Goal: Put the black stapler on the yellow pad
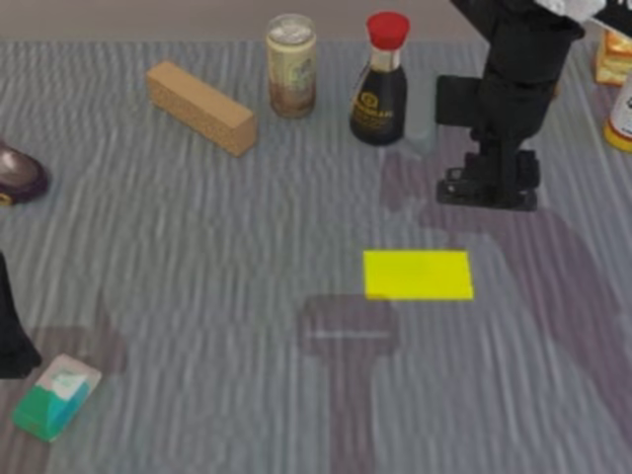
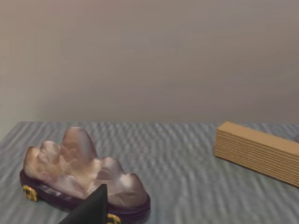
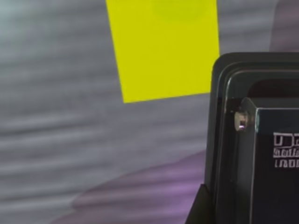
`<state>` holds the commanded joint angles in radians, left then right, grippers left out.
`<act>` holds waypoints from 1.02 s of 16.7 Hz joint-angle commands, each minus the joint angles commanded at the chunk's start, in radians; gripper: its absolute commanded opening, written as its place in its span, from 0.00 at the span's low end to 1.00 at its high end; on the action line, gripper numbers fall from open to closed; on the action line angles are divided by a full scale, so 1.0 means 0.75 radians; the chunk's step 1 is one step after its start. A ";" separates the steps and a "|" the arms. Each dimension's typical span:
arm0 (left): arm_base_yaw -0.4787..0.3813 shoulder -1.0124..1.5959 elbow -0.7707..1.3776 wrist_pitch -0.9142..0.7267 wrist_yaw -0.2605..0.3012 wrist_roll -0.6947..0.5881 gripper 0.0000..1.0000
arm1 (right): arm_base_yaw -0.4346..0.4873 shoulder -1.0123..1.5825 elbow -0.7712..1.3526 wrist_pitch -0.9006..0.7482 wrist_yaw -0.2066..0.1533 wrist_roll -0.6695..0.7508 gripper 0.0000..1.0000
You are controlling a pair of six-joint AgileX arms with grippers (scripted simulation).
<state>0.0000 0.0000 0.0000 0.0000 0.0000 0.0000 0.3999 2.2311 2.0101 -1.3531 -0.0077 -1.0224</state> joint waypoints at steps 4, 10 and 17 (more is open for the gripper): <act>0.000 0.000 0.000 0.000 0.000 0.000 1.00 | 0.166 0.053 0.105 -0.041 -0.002 -0.008 0.00; 0.000 0.000 0.000 0.000 0.000 0.000 1.00 | 0.169 0.051 0.087 -0.019 -0.002 -0.005 0.00; 0.000 0.000 0.000 0.000 0.000 0.000 1.00 | 0.173 0.107 -0.216 0.344 -0.003 -0.001 0.00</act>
<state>0.0000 0.0000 0.0000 0.0000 0.0000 0.0000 0.5298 2.3112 1.8484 -1.0950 -0.0098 -1.0231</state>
